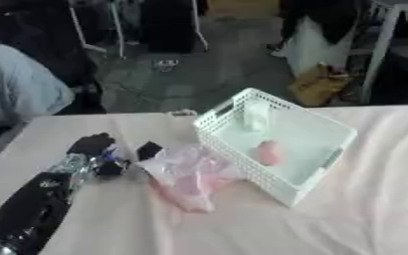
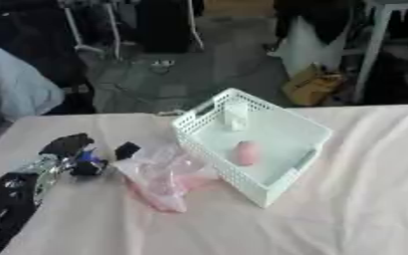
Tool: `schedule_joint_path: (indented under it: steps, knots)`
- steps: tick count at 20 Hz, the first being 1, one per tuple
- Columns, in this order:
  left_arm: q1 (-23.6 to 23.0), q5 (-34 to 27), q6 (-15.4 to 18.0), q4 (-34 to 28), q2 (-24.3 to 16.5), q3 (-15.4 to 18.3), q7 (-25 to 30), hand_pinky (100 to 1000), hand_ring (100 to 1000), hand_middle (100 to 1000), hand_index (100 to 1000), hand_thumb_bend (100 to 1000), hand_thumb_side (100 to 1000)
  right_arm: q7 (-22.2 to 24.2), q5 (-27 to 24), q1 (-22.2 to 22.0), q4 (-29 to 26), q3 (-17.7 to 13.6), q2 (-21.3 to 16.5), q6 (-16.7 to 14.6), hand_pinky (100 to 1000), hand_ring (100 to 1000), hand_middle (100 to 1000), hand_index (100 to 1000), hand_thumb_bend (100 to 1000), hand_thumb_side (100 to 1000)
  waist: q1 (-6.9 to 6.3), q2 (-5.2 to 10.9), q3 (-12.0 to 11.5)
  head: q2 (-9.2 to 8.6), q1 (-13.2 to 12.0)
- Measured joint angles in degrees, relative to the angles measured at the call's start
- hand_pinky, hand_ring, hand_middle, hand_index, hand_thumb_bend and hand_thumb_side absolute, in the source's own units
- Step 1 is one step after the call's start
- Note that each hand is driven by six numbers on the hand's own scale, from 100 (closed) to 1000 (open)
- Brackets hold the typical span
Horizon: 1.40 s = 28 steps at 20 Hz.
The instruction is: Pick up objects on the table and place them in the box.
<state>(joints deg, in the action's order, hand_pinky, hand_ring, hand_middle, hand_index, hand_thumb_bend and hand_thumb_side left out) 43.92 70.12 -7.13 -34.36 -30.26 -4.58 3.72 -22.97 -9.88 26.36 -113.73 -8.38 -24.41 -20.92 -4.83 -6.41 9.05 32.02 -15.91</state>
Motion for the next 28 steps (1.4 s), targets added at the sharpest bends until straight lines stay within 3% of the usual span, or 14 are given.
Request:
schedule_joint_path:
  steps: [9, 13, 16, 17, 18, 19, 20, 21, 22, 25, 26, 27, 28]
  knots:
    - [0.0, -0.8, 1.4, 1.8, 0.0, 1.0, 6.7, 978, 1000, 1000, 1000, 485, 805, -0.5, -0.2, 0.1, 0.0, 0.3, 0.0, -0.5, 840, 900, 782, 805, 100, 765, 0.0, -0.3, -0.1, 0.0, -0.6]
    - [0.0, -2.5, 1.4, 1.9, 0.0, 1.2, 9.2, 926, 987, 984, 1000, 490, 792, -1.3, -0.2, 0.3, 0.0, 0.3, 0.0, -0.6, 841, 901, 781, 801, 100, 761, 0.0, -0.33, 0.2, 0.0, -1.0]
    - [0.1, -3.3, 1.2, 1.6, 0.1, 1.3, 9.0, 733, 842, 821, 1000, 485, 705, -1.9, -0.2, 0.4, 0.0, 0.3, 0.0, -0.5, 841, 902, 782, 792, 100, 754, 0.0, -0.37, 0.4, -0.03, -1.2]
    - [0.2, -3.6, 1.1, 1.4, 0.2, 1.3, 8.6, 733, 842, 821, 1000, 485, 705, -2.1, -0.2, 0.4, 0.0, 0.3, 0.0, -0.4, 841, 902, 782, 792, 100, 754, 0.0, -0.4, 0.4, -0.06, -1.3]
    - [0.2, -3.9, 0.9, 1.3, 0.5, 1.3, 8.1, 560, 710, 752, 999, 458, 677, -2.3, -0.2, 0.4, 0.0, 0.3, 0.0, -0.4, 841, 902, 782, 792, 100, 754, 0.0, -0.45, 0.4, -0.15, -1.3]
    - [0.2, -4.2, 0.8, 1.2, 0.6, 1.3, 7.6, 560, 710, 752, 999, 458, 677, -2.5, -0.2, 0.6, 0.0, 0.3, 0.0, -0.3, 841, 902, 782, 792, 100, 754, 0.0, -0.46, 0.5, -0.27, -1.4]
    - [0.2, -4.5, 0.7, 1.1, 0.7, 1.3, 7.1, 397, 607, 716, 968, 387, 647, -2.7, -0.2, 0.7, 0.0, 0.3, 0.0, -0.3, 841, 902, 782, 792, 100, 755, 0.0, -0.47, 0.5, -0.44, -1.5]
    - [0.3, -4.6, 0.5, 1.0, 0.9, 1.3, 6.6, 397, 607, 716, 968, 387, 647, -2.8, -0.2, 0.8, 0.0, 0.3, 0.0, -0.2, 841, 902, 782, 792, 100, 755, 0.0, -0.49, 0.6, -0.48, -1.5]
    - [0.4, -4.8, 0.2, 1.0, 1.1, 1.2, 6.1, 275, 492, 632, 924, 307, 597, -2.9, -0.2, 0.9, 0.0, 0.3, 0.1, -0.2, 841, 902, 782, 791, 100, 755, 0.0, -0.54, 0.8, -0.51, -1.5]
    - [0.6, -4.9, -0.6, 1.0, 1.6, 1.2, 4.4, 262, 479, 621, 917, 298, 590, -3.2, -0.2, 1.1, 0.0, 0.3, 0.3, -0.1, 841, 902, 782, 791, 100, 755, 0.0, -0.66, 1.0, -0.7, -1.6]
    - [0.6, -4.9, -0.8, 1.0, 1.6, 1.2, 4.0, 100, 190, 362, 685, 170, 478, -3.3, -0.2, 1.1, 0.0, 0.3, 0.4, -0.1, 841, 902, 783, 784, 100, 759, 0.0, -0.66, 1.1, -0.72, -1.6]
    - [0.6, -4.9, -0.9, 1.0, 1.6, 1.2, 3.3, 100, 190, 362, 685, 170, 478, -3.3, -0.2, 1.2, 0.0, 0.3, 0.4, -0.1, 841, 902, 783, 784, 100, 759, 0.0, -0.66, 1.1, -0.72, -1.7]
    - [0.6, -4.9, -1.0, 1.0, 1.6, 1.2, 2.4, 100, 100, 268, 567, 136, 439, -3.4, -0.2, 1.3, 0.0, 0.3, 0.4, -0.1, 841, 902, 783, 784, 100, 758, 0.0, -0.66, 1.1, -0.72, -1.7]
